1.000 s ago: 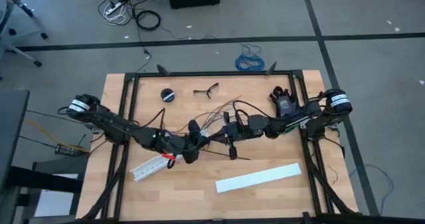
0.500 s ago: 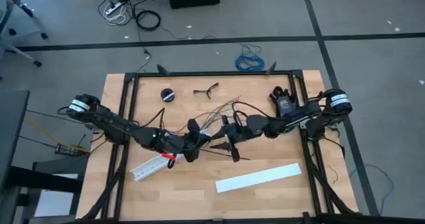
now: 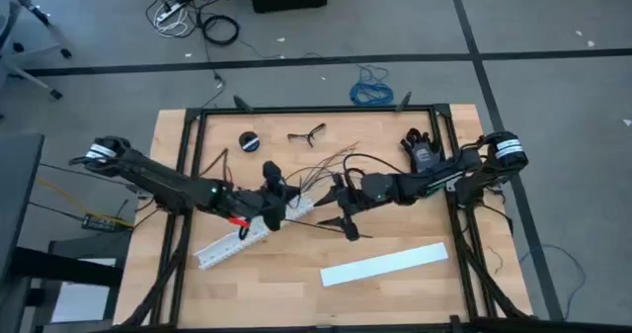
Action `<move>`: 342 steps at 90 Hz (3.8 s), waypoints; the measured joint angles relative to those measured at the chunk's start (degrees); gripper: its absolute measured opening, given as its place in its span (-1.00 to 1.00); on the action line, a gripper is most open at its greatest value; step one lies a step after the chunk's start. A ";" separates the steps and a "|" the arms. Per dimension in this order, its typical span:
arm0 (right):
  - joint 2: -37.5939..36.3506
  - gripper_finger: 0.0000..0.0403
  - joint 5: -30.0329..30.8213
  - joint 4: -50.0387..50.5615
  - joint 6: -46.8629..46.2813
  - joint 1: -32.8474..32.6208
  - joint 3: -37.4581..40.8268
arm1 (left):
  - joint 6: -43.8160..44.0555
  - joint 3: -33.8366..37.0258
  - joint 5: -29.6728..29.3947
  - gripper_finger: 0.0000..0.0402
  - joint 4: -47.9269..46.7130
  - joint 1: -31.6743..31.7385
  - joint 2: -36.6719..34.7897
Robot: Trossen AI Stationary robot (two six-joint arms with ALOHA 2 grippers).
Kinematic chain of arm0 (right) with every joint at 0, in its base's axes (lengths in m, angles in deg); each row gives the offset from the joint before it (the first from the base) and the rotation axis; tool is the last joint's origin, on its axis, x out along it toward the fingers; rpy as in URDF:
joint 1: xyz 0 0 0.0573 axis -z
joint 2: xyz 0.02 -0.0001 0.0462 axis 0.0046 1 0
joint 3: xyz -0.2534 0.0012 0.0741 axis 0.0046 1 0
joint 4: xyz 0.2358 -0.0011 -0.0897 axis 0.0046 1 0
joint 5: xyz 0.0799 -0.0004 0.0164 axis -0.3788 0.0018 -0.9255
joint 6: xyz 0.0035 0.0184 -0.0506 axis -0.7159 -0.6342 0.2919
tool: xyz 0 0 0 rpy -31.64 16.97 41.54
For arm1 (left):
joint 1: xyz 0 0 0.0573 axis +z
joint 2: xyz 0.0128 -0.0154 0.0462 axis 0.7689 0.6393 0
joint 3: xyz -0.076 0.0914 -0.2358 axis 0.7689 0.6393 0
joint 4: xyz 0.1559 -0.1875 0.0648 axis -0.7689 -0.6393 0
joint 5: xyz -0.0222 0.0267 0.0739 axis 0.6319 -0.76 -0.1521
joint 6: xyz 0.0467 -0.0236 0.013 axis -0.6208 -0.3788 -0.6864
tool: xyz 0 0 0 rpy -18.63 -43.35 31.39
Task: Ziptie cables
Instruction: Wrap the cable wires with the black zip tie
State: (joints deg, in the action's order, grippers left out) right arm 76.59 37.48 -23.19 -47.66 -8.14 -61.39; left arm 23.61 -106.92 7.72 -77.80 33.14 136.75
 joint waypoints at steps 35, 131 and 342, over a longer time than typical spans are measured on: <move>0.02 0.15 1.35 5.93 -2.39 0.15 0.02 | 9.02 14.53 -2.87 -1.00 0.06 2.48 -19.72; 8.37 0.14 8.31 1.28 -11.13 -0.76 -0.01 | 14.96 34.32 -0.74 -1.00 4.28 11.19 -31.93; 30.38 -0.02 -1.95 26.96 2.90 15.64 -43.99 | 11.66 16.83 8.03 -1.00 -14.57 9.87 -57.68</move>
State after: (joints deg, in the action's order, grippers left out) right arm 106.96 35.54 3.77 -44.76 7.51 -105.38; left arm 35.28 -90.10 15.75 -92.37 43.01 79.07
